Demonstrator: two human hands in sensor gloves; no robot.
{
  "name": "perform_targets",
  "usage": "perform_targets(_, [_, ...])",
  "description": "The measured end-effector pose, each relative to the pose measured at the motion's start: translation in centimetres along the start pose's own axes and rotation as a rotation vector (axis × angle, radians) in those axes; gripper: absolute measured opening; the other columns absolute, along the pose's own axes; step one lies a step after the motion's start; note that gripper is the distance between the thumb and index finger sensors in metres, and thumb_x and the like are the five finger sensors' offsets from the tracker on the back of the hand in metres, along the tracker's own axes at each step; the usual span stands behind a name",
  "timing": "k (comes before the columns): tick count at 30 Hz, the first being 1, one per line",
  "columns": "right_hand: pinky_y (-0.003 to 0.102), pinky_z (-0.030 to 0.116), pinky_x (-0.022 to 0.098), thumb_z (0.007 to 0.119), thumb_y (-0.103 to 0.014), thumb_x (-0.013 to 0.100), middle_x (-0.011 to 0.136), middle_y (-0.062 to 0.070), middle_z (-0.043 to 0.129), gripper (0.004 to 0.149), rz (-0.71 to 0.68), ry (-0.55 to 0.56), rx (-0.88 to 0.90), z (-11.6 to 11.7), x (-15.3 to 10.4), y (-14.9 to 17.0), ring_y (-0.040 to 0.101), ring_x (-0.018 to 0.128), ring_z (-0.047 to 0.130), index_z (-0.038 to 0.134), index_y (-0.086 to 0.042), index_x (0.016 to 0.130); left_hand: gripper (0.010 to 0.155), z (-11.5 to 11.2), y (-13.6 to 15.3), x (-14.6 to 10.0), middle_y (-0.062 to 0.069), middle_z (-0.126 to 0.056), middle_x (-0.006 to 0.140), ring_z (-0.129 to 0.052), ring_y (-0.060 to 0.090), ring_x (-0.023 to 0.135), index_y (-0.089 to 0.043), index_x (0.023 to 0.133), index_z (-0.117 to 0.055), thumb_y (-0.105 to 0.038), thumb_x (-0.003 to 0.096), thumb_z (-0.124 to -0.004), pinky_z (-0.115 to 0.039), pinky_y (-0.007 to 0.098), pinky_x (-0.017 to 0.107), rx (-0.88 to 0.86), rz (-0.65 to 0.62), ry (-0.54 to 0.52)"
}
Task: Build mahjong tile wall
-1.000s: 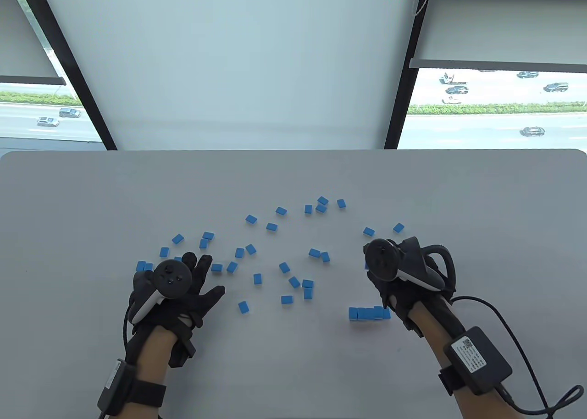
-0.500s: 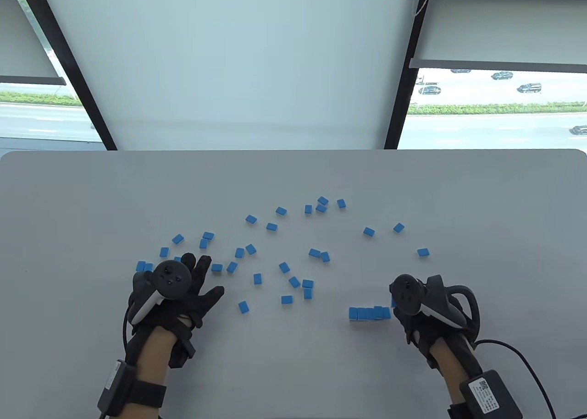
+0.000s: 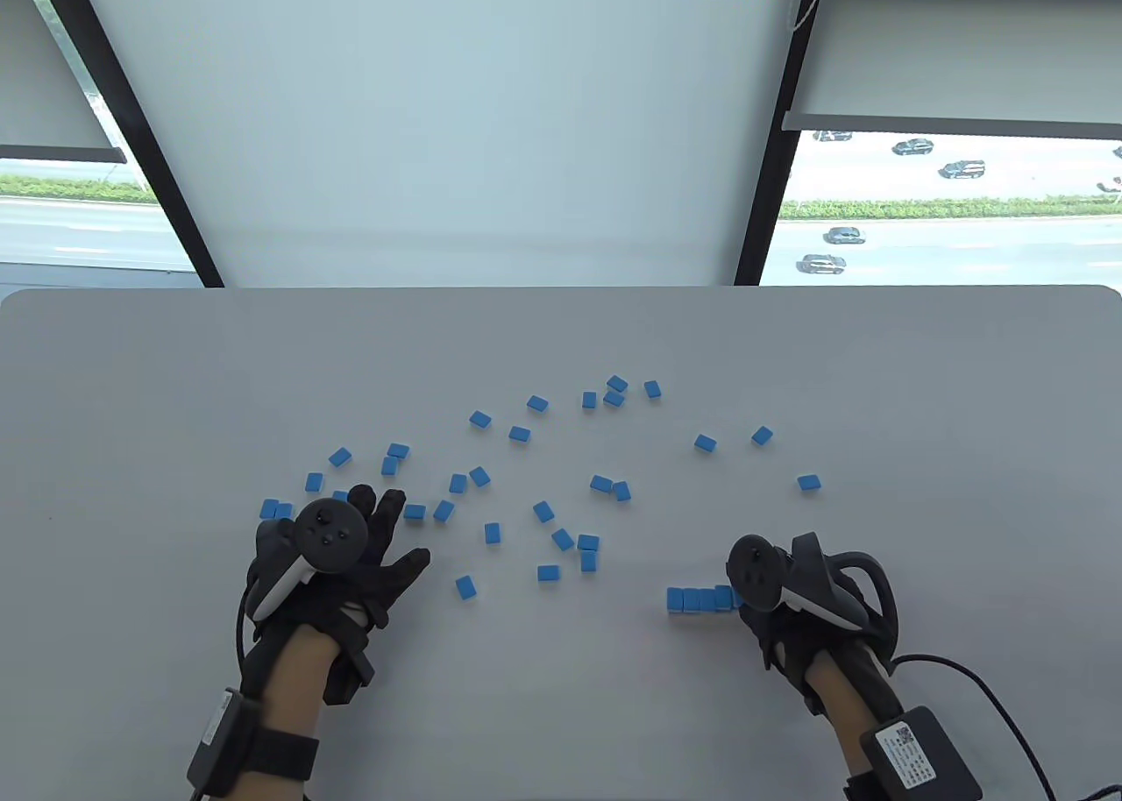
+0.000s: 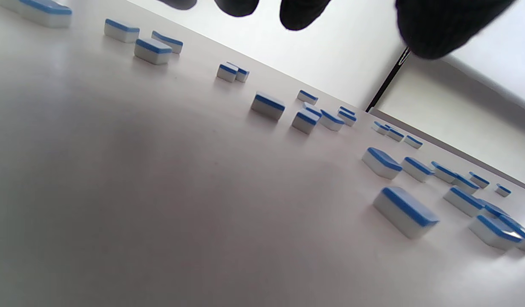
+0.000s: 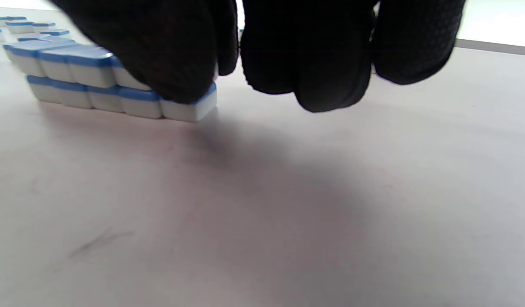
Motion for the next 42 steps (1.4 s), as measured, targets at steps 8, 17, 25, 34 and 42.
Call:
perform_targets(8, [0.052,0.077,0.053,0.088,-0.038,0.042,0.083,0.003,0.079,0.056,-0.006,0.004,0.011,0.1,0.1,0.1,0.030,0.061,0.091,0.066,-0.034,0.094,0.083,0.0,0.0,0.0,0.005,-0.031,0.121,-0.032,0.048,0.107,-0.034,0.113,-0.040,-0.069,0.0417,-0.066,-0.023,0.074,0.066,0.003,0.003,0.004])
perform_targets(17, [0.052,0.076,0.054,0.087,-0.041,0.042,0.087,0.004,0.077,0.062,0.005,0.050,0.067,-0.9,-0.2,0.7,0.031,0.065,0.091,0.062,-0.030,0.098,0.083,0.0,0.0,0.1,0.005,-0.031,0.121,-0.032,0.048,0.107,-0.034,0.113,-0.040,-0.069,0.0418,-0.066,-0.023,0.074,0.067,0.000,0.001,-0.002])
perform_targets(25, [0.055,0.075,0.055,0.084,-0.041,0.044,0.094,0.006,0.075,0.061,0.141,0.212,0.127,-5.1,0.6,4.1,0.034,0.070,0.090,0.061,-0.025,0.099,0.083,0.0,0.1,-0.1,0.005,-0.031,0.121,-0.032,0.048,0.107,-0.034,0.113,-0.040,-0.069,0.0418,-0.066,-0.023,0.074,0.066,-0.005,0.006,-0.003])
perform_targets(34, [0.053,0.078,0.054,0.085,-0.042,0.043,0.092,0.006,0.078,0.060,0.355,0.208,0.122,-7.7,6.2,8.7,0.033,0.068,0.093,0.066,-0.022,0.096,0.083,0.0,0.1,0.0,0.005,-0.031,0.121,-0.032,0.048,0.107,-0.034,0.113,-0.041,-0.069,0.0416,-0.067,-0.023,0.074,0.067,-0.002,0.010,-0.002])
perform_targets(42, [0.050,0.083,0.046,0.085,-0.051,0.040,0.083,0.009,0.085,0.067,0.538,0.038,0.074,-2.7,10.9,10.1,0.032,0.056,0.099,0.069,-0.015,0.094,0.083,0.0,0.1,0.0,0.005,-0.032,0.121,-0.032,0.048,0.107,-0.034,0.113,-0.041,-0.069,0.0415,-0.067,-0.023,0.074,0.067,-0.005,0.009,-0.002])
Point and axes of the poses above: the tracker on the back of each hand, its own y axis roughly to the little-finger side, its own x axis roughly from the wrist to the fingertips, z = x × y, the point moved 1 cm from there along x, roughly from the wrist to the fingertips
